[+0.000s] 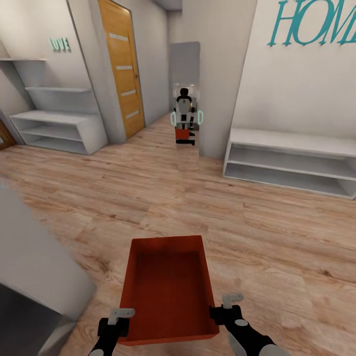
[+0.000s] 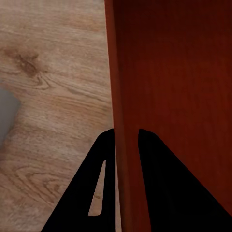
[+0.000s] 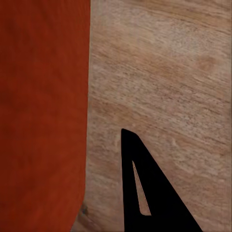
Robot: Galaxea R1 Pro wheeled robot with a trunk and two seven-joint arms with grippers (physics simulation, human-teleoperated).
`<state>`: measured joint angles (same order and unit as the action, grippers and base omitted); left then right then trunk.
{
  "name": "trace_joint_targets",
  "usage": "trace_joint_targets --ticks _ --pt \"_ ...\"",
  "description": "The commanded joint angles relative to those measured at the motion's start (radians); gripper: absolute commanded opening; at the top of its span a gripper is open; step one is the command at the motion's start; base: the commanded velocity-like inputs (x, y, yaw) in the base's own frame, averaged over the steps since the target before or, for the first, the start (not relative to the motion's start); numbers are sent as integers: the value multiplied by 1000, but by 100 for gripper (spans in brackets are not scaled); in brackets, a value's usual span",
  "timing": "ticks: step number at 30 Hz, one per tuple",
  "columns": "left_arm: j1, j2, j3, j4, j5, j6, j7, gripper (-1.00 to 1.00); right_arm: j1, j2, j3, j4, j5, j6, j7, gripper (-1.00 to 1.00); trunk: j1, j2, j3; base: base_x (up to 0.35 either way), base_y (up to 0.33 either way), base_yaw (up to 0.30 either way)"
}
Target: Move the two storage containers from the living room to the garage. In the garage, place one container on the floor and stack the other container on top of it (either order is fine).
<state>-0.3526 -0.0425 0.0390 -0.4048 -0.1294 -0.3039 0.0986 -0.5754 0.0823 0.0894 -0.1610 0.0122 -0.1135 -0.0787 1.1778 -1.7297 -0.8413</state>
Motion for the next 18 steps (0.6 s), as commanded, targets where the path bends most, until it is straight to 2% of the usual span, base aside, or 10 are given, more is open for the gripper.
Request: trace_joint_targets --ticks 1,18 --pt "0 1 9 1 -3 -4 14 -100 -1 -4 -8 0 5 -3 -13 -100 1 0 -1 346 0 0" --pt "0 1 9 3 -3 -4 13 -100 -1 -4 -8 0 5 -3 -13 -100 1 0 -1 346 0 5"
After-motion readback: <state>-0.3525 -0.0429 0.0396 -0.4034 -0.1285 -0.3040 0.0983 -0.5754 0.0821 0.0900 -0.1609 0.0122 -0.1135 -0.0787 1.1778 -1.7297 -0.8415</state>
